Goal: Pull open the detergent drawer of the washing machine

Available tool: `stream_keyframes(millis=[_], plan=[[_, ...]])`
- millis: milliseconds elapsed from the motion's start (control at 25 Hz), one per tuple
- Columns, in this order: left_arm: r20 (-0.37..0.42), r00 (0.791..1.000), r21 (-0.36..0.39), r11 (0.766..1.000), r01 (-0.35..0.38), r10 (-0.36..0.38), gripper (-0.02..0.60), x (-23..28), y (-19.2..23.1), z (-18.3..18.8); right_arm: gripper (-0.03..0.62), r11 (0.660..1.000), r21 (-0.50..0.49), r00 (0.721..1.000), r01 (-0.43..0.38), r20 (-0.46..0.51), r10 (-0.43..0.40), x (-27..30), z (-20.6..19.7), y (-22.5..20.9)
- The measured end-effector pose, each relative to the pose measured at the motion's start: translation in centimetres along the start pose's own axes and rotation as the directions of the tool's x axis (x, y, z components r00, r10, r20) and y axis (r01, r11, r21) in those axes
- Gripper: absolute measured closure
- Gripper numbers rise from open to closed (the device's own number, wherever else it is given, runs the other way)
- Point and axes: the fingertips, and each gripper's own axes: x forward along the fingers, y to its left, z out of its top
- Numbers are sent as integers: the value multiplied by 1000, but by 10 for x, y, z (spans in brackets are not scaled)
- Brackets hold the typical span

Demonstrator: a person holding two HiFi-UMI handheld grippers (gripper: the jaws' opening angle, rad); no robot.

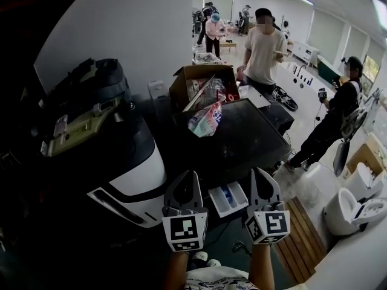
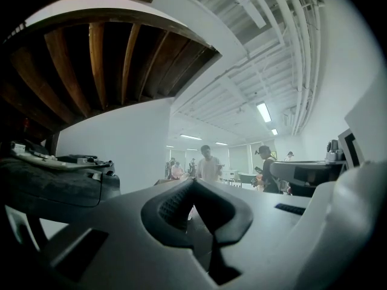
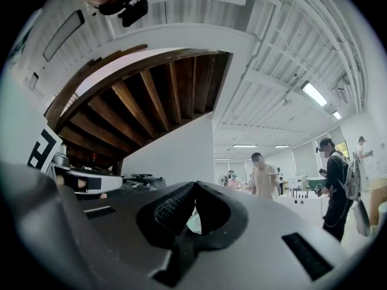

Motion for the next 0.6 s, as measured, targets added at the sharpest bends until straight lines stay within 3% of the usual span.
stream_keyframes(millis=[600], plan=[[-2, 1000, 10, 1000, 4, -4, 568, 1, -3, 1, 582, 1000, 0, 1000, -13, -23, 13, 3, -7, 3]])
